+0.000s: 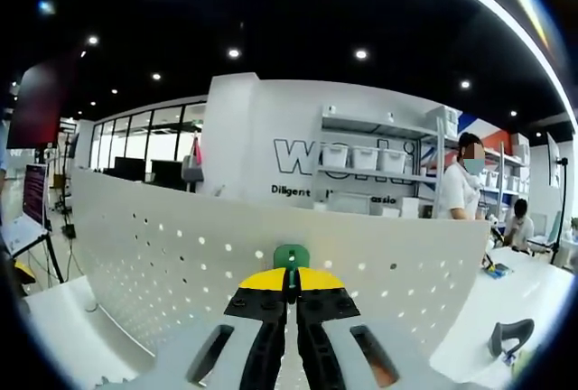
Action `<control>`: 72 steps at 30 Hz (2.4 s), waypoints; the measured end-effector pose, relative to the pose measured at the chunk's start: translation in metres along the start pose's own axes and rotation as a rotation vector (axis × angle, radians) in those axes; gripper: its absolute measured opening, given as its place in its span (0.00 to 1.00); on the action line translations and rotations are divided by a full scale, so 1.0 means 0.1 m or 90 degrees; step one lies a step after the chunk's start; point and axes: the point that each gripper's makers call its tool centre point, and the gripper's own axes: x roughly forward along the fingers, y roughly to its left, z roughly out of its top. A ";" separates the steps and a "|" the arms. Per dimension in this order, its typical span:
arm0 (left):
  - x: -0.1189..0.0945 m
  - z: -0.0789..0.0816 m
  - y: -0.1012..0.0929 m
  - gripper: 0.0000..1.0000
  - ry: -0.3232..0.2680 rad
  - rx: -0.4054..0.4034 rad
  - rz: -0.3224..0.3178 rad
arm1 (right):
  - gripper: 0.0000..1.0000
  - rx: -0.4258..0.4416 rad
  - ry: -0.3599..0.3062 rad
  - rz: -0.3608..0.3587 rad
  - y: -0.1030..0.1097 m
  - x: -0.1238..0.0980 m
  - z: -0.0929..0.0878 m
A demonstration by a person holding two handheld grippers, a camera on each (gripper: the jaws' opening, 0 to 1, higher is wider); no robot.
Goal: Insert the hook assembly into the mounting plate slot until the hook locks in place.
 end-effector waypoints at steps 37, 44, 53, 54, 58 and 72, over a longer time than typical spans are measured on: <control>0.00 -0.04 0.05 0.85 0.009 -0.001 0.002 | 0.02 -0.016 0.011 0.007 0.02 0.05 -0.08; 0.00 -0.05 0.04 0.84 0.011 -0.001 0.001 | 0.02 -0.051 0.017 0.005 0.03 0.05 -0.10; 0.00 -0.06 0.05 0.83 0.012 -0.002 0.002 | 0.02 -0.090 0.024 0.003 0.05 0.06 -0.10; -0.01 -0.07 0.05 0.83 0.013 -0.002 0.002 | 0.02 -0.104 0.026 0.003 0.05 0.06 -0.10; -0.01 -0.07 0.04 0.83 0.013 -0.004 0.001 | 0.02 -0.130 0.038 0.004 0.06 0.07 -0.11; -0.01 -0.07 0.05 0.82 0.014 -0.005 0.002 | 0.07 -0.101 0.029 0.006 0.06 0.05 -0.08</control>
